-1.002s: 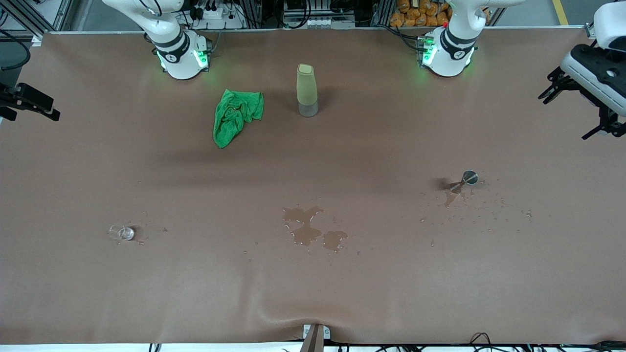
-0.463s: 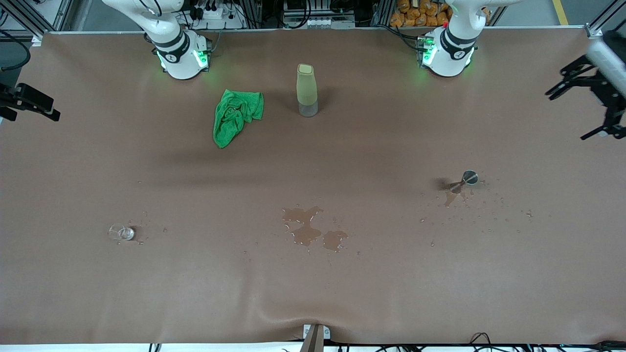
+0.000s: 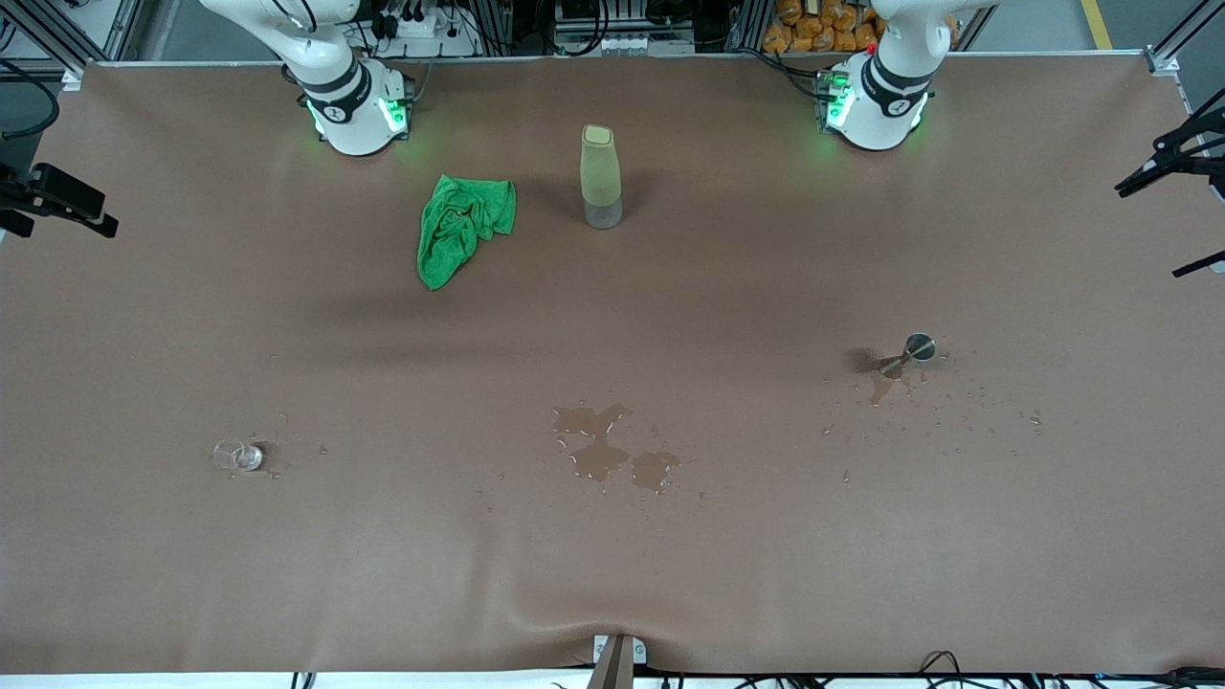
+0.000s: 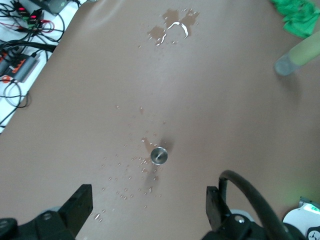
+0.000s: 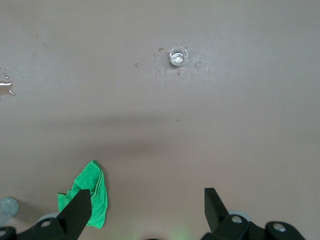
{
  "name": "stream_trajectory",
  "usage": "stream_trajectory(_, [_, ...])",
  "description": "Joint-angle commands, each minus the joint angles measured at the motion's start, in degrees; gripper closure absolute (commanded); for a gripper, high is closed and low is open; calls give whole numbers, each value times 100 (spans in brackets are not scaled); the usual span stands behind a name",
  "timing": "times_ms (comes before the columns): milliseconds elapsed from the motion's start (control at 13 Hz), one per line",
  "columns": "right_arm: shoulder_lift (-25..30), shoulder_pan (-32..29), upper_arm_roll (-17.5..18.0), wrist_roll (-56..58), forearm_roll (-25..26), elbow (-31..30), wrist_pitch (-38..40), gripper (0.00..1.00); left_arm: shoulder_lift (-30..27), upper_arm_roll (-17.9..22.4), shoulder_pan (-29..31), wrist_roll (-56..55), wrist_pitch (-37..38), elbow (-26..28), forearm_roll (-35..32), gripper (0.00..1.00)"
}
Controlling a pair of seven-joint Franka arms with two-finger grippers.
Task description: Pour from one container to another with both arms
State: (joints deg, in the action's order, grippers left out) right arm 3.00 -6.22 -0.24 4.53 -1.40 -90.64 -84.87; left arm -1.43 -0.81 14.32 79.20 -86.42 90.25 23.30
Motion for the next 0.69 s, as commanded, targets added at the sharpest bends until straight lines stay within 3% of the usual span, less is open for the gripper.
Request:
stream_trajectory(0, [-27, -142, 7, -32, -193, 46, -29, 0, -59, -42, 535, 612, 63, 580, 647, 0])
stream_trajectory(308, [-89, -309, 7, -5, -395, 46, -64, 0, 90, -42, 712, 991, 178, 906, 798, 0])
stream_trajectory(617, [-176, -397, 7, 685, -431, 46, -73, 0, 239, -42, 1195, 1772, 239, 1547, 1544, 0])
